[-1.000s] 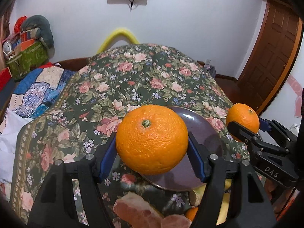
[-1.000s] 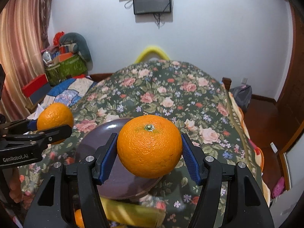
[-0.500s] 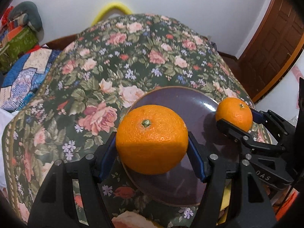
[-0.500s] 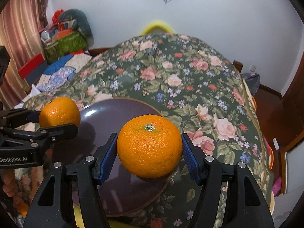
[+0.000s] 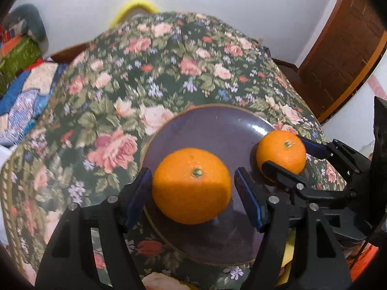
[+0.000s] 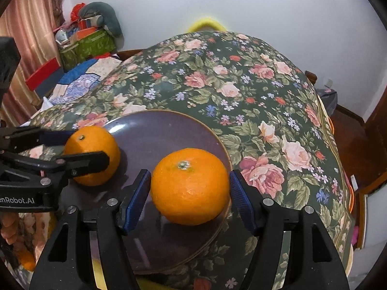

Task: Organize fruits
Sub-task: 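Carry both oranges onto the purple plate and open both tools, then withdraw both tools from the plate and move the right tool toward the yellow cylinder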

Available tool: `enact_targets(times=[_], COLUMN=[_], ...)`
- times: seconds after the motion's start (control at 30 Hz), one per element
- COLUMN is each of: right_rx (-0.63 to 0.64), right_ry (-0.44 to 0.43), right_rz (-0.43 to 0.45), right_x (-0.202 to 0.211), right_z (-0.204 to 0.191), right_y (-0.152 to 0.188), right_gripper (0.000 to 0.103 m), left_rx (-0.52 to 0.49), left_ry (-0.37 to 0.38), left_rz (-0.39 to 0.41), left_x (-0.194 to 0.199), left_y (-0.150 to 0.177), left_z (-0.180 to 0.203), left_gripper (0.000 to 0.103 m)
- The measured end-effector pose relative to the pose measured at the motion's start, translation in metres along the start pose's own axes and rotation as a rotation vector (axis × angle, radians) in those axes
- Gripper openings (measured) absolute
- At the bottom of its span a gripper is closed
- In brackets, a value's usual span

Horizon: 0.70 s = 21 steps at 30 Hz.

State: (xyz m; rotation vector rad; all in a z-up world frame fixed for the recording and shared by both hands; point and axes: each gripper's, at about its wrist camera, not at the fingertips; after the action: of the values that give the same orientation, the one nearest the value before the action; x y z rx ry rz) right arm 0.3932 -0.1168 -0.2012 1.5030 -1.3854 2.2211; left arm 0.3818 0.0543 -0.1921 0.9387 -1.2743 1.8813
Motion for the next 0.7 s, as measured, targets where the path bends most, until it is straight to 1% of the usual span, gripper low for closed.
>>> enact_targets(times=[0.1, 0.2, 0.3, 0.53, 0.7], right_rx=[0.002, -0.012, -0.017, -0.022, -0.029], right_ry=[0.017, 0.019, 0.032, 0.054, 0.062], right_rz=[0.027, 0.045, 0.067, 0.117, 0.152], right_x=[0.011, 0.024, 0.040, 0.082, 0.110], right_z=[-0.001, 0.000, -0.003, -0.016, -0.028], right_y=[0.000, 0.001, 0.004, 0.014, 0.026], right_gripper=[0.069, 0.069, 0.069, 0.070, 0.076], left_rx=[0.015, 0.030, 0.022, -0.014, -0.029], left_ry=[0.004, 0.002, -0.006, -0.013, -0.017], left_rz=[0.021, 0.053, 0.092, 0.168, 0.207], left_x=[0.013, 0.030, 0.051, 0.100, 0.130], left_y=[-0.002, -0.002, 0.004, 0.028, 0.049], left_z=[-0.002, -0.004, -0.002, 0.009, 0.013], left_gripper=[0.070, 0.070, 0.070, 0.071, 0.073])
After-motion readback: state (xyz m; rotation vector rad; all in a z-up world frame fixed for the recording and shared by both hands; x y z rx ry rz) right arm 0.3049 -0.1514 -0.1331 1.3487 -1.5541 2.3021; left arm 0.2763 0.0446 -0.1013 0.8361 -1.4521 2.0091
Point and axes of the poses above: each gripper's, at about its wrist camera, not at the fingertips, and x roughly against the way its jaws point, z to its right, y to its underside, and after that the axes turned 12 degrees about x, right-handed
